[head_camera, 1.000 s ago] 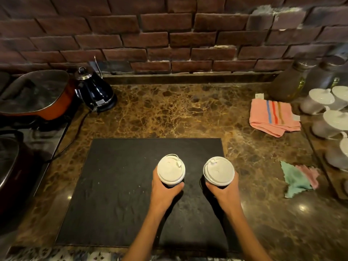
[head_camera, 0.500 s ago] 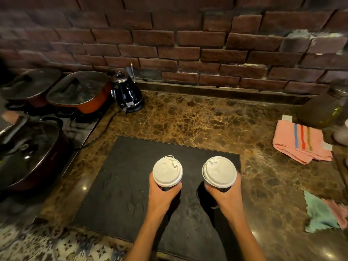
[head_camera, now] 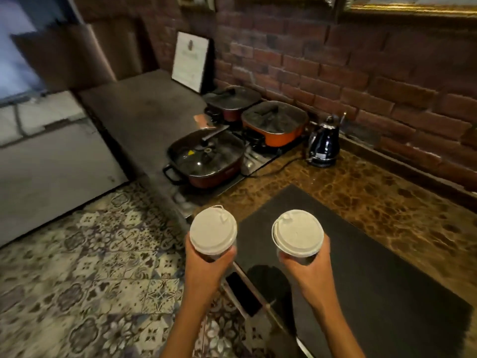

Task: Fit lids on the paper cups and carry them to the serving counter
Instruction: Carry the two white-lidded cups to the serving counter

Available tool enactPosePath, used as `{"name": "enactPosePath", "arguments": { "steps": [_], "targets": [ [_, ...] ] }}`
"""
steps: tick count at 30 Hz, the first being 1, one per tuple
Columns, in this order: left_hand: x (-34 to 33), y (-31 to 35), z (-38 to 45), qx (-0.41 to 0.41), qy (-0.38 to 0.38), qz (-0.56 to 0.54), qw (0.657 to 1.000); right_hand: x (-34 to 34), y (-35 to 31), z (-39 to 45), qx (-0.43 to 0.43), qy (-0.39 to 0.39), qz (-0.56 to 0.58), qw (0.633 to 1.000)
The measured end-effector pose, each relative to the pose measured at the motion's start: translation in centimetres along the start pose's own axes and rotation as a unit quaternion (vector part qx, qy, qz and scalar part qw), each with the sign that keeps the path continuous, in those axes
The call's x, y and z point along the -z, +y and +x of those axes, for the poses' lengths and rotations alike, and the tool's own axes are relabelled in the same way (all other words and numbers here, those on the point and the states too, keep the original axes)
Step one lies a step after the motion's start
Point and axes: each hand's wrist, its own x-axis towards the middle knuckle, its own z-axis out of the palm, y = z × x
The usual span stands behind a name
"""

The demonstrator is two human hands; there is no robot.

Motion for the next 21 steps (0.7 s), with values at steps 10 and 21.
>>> {"name": "enactPosePath", "arguments": {
  "steps": [10,21],
  "targets": [
    [29.3,0.8,-3.4,-0.052,0.191,-0.016,0.98,-25.9,-5.0,-11.0,0.013,-0.202,0.013,0.979],
    [57.2,2.2,-16.0,-0.041,0.477,0.007,0.878,-52.0,-9.6,-29.3,0.069,-0.485,0.03,0.871]
  ]
}}
